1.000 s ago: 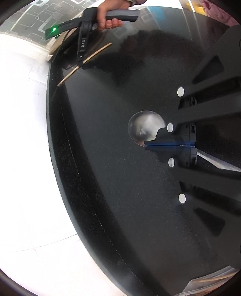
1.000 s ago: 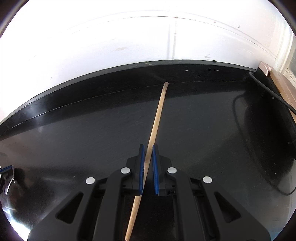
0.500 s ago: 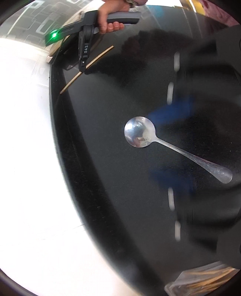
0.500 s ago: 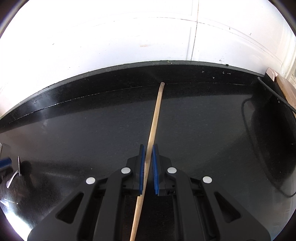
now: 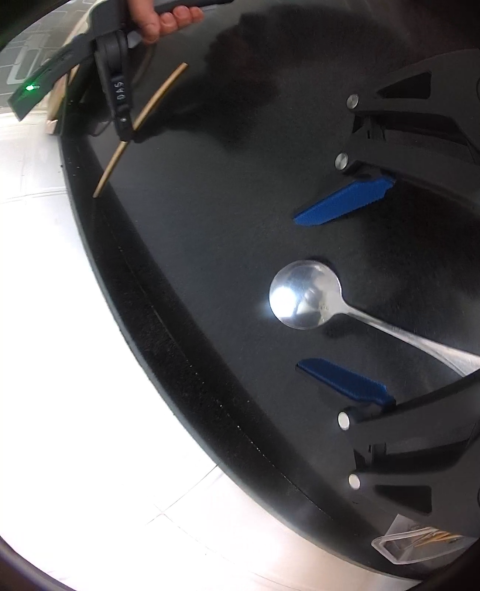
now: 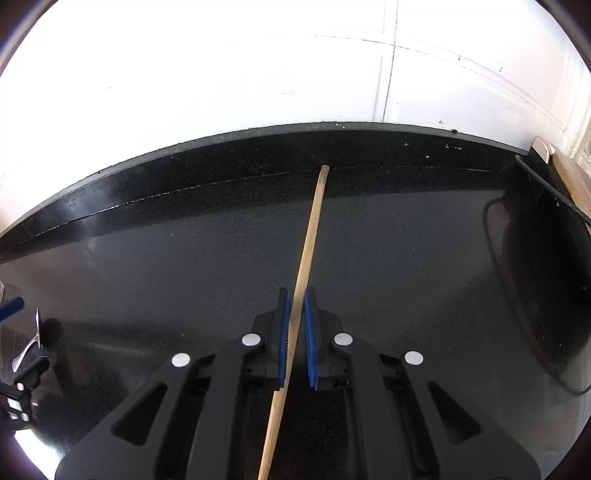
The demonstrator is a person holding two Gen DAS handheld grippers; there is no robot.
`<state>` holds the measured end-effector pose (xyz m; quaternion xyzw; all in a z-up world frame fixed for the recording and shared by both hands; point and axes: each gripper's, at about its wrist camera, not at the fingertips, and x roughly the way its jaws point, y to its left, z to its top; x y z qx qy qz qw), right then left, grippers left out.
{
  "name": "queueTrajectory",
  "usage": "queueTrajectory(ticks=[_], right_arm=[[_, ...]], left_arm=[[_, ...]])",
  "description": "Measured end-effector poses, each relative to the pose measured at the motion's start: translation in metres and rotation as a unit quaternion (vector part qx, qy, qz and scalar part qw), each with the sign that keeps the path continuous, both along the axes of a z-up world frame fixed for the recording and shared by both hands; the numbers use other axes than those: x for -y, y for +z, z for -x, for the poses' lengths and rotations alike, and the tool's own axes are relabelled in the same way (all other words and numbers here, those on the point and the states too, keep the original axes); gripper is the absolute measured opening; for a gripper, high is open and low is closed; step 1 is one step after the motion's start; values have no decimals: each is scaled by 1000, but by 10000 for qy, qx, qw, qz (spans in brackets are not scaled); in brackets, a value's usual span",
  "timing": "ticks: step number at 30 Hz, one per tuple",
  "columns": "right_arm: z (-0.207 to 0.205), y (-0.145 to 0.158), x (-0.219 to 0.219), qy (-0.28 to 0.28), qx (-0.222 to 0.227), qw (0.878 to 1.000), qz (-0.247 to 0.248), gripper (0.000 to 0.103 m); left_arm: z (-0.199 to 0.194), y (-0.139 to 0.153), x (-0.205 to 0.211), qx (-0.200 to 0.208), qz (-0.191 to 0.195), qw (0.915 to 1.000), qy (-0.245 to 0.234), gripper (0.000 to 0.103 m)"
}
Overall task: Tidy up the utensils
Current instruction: 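Lift the silver spoon with the left tool while the right tool lifts the stick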
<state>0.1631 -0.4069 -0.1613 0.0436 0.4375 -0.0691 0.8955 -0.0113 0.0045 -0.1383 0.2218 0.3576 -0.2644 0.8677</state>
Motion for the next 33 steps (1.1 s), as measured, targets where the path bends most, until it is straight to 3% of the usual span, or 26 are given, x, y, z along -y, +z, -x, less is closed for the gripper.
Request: queueTrajectory(ticks=[3,4,5,13,19,24,33], right_arm=[[1,0,1,-24,12,10000,-33,9],[1,0,2,-29,17,10000,-45,9],[1,0,3,-35,23,10000,-66,9],[18,-2,-6,19,-37,9998,-219,7],[49,4,-39,454,-4,9953,-857,7],[65,27,-66,749,78,9864,-1458,7],[70,65,-99,870,284,9833,-1573,7]], left_arm=[[-2,-1,3,78,19,9999,120,45],[-3,-1,4,57,4,9999,160,25],[-2,-2,5,60,-41,9998,201,14],[-3,17,-7,-27,359,9977,577,1],[-2,51,-17,-57,718,9946,748,1],[2,76,-21,-87,699,9918,1071,1],[23,110,-44,-199,861,9902,1077,1]])
